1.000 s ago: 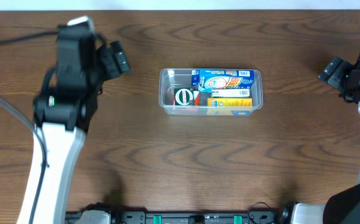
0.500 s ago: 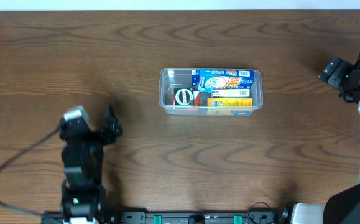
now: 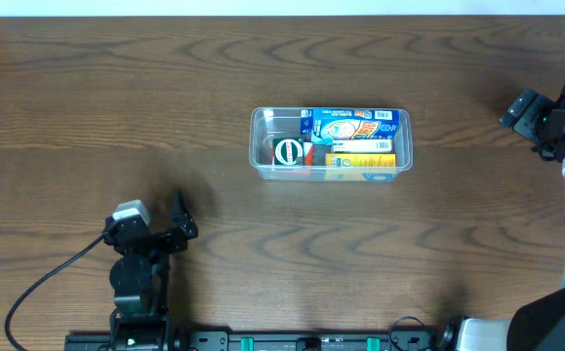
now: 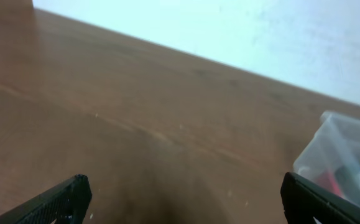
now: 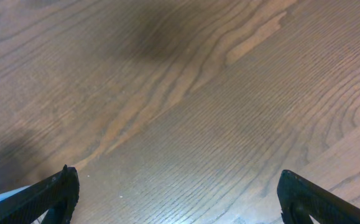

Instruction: Pack container

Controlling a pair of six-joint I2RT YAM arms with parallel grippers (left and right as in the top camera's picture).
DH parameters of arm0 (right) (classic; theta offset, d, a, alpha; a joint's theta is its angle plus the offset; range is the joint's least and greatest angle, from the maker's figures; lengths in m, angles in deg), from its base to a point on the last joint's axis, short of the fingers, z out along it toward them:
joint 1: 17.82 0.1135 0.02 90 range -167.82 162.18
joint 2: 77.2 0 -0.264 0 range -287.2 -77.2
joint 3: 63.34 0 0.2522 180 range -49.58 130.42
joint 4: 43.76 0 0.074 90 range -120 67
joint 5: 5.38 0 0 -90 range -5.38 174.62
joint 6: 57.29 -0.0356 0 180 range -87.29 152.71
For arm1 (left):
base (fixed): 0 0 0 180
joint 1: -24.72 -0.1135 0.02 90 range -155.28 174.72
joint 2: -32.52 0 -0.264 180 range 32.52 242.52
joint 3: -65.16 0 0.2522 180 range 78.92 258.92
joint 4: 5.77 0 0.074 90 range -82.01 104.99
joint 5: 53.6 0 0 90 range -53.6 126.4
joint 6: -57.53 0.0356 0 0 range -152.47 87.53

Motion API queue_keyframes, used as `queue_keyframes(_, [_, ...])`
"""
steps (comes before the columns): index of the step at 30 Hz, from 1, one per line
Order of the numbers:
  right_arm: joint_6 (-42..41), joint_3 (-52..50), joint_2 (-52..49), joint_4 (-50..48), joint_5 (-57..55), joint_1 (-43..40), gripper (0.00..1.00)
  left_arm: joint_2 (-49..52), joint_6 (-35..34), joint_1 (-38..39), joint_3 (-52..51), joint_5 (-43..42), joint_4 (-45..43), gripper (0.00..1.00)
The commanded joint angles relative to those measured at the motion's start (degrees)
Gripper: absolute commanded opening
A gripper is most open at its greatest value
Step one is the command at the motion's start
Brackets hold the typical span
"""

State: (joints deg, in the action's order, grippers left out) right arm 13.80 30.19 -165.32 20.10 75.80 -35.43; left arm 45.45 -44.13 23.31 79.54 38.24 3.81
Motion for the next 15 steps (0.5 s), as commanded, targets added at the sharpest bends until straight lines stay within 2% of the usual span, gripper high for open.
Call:
queue_keyframes(1, [-0.76, 0.42, 0.02, 0.07, -0.39, -0.33, 0.99, -2.16, 2.25, -0.24, -0.42, -0.15, 1.95, 0.98])
queue_keyframes(5, [-0.76, 0.42, 0.02, 0.07, -0.39, -0.33, 0.99, -5.07, 2.23, -0.24, -0.42, -0.15, 7.89, 0.98])
queue_keyframes(15, [-0.76, 0.42, 0.02, 0.07, -0.39, -0.33, 0.99, -6.27, 2.21, -0.24, -0.39, -0.17, 8.26, 0.98])
